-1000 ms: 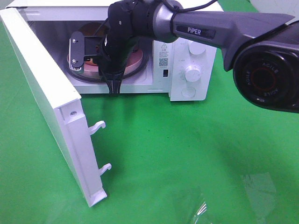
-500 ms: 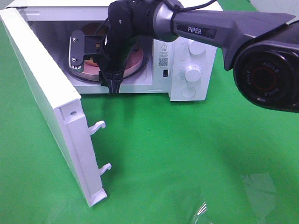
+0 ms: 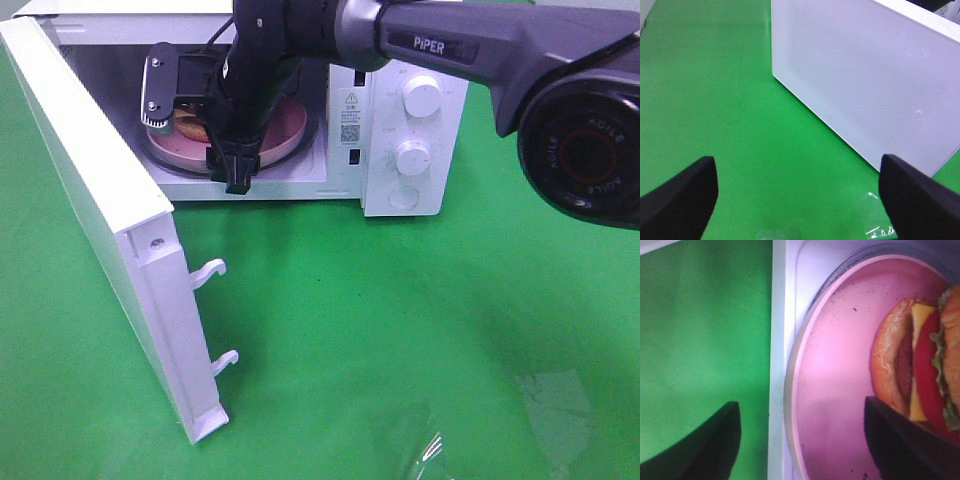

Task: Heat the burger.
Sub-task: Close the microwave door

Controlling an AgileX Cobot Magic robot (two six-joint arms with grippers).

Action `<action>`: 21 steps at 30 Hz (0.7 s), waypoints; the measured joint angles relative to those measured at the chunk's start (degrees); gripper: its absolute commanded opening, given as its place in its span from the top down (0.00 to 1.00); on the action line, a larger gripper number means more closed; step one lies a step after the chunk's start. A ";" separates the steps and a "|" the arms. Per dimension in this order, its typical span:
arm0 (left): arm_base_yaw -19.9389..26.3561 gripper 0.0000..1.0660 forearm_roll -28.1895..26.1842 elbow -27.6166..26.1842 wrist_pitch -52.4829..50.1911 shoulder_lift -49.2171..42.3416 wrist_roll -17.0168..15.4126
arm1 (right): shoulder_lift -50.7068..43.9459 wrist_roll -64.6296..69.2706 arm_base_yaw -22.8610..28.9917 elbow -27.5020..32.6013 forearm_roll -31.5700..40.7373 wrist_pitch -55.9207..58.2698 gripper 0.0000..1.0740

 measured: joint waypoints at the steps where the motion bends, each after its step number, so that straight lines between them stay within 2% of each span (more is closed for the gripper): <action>1: 0.00 0.25 0.00 0.00 0.00 0.00 0.00 | 0.00 0.00 0.00 0.00 0.00 0.00 0.31; 21: 0.00 0.25 0.00 0.00 0.00 0.00 0.00 | -8.71 0.06 0.11 13.92 -1.49 -3.72 0.29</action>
